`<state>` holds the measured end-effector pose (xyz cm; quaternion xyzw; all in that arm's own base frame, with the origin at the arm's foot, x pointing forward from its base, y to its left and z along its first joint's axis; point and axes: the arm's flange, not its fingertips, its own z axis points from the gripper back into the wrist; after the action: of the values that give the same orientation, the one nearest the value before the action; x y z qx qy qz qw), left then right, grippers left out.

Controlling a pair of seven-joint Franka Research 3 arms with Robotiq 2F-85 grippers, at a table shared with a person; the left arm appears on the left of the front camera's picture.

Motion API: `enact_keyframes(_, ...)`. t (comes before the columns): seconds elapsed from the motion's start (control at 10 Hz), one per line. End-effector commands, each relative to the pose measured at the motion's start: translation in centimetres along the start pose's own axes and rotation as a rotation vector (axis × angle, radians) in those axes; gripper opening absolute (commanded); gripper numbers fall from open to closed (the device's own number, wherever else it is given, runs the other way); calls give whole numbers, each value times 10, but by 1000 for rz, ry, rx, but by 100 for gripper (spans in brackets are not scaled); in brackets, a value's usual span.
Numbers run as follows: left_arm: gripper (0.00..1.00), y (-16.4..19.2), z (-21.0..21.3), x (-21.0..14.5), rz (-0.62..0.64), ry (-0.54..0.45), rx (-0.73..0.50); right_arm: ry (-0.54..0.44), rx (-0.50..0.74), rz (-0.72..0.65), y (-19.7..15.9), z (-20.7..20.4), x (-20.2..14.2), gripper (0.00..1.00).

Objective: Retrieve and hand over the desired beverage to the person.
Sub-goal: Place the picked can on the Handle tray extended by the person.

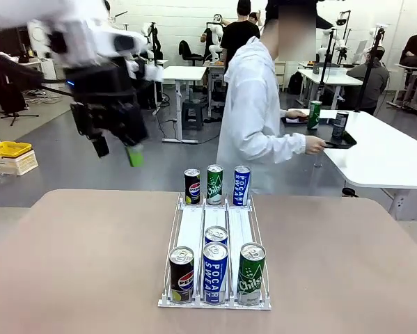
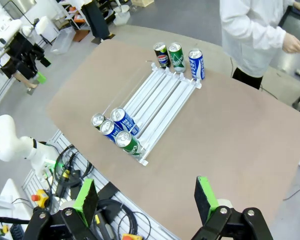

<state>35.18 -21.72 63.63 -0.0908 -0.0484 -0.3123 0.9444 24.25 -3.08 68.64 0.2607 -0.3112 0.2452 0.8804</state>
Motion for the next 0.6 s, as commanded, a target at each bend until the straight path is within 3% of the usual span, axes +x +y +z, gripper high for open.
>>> enact_keyframes(0.0,100,54,10,-26,-222,-17,-240,-2,9,4,0,-1,-1,100)
enact_keyframes(0.3,100,104,18,-46,-296,-195,-414,-2,9,4,0,-1,-1,100)
enact_keyframes(0.5,100,113,28,-67,-286,-340,-460,-2,9,4,0,-1,-1,100)
